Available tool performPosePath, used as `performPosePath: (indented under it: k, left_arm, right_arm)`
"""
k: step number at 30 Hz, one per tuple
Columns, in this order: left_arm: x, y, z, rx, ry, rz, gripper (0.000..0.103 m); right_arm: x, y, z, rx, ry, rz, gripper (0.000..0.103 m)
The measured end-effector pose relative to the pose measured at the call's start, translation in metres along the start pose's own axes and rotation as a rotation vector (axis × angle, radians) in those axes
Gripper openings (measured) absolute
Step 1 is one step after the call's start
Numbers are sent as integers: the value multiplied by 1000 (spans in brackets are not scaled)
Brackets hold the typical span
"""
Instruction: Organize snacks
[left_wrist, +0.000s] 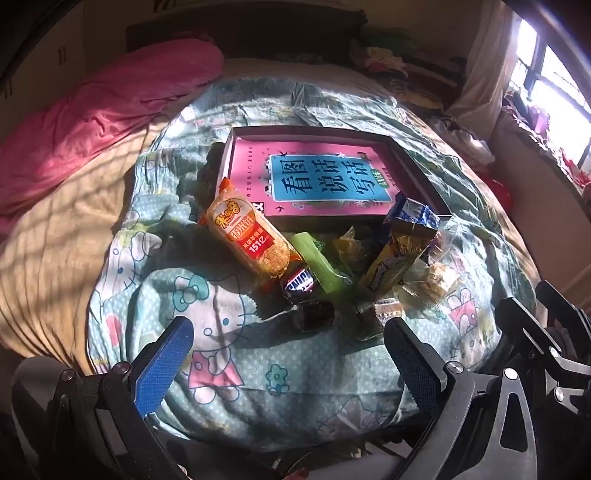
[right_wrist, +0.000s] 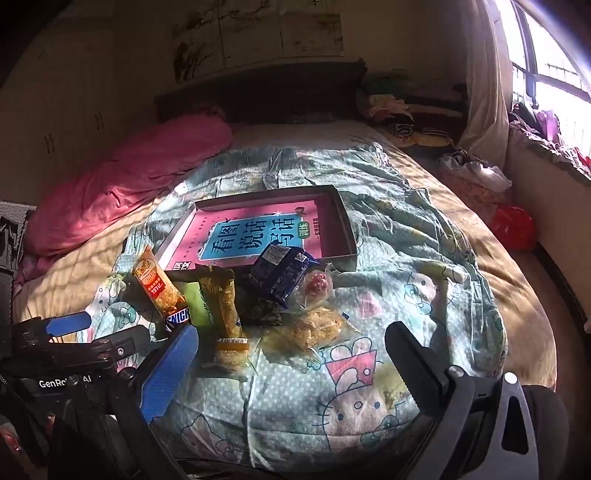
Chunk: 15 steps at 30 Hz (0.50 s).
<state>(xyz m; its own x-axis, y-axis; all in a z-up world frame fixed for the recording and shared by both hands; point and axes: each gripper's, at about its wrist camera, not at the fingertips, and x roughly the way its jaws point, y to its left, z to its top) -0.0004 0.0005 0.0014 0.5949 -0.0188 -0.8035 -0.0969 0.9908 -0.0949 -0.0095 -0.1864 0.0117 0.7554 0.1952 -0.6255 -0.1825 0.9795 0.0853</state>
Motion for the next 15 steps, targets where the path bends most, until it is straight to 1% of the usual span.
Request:
performPosePath:
  k: [4,5,8,9,15]
  left_arm:
    - [-1,3,0,-6,-12,10,103]
    - [-2,-5,-2,12,-6,0,103]
    - [-3,-4,-1,14,-5,-4,103]
    - [-4,-4,-1,15,-6,-5,103]
    - [-3,-3,0,22,-1,-5,103]
  right_arm:
    - [2,3,0,4,15,-8,102]
    - [3,3,-1,3,15,-6,102]
    - [6,6,-1,2,21,-3,102]
    - [1,-1,1,3,20,1,102]
    - [1,0,-1,-3,17,3,102]
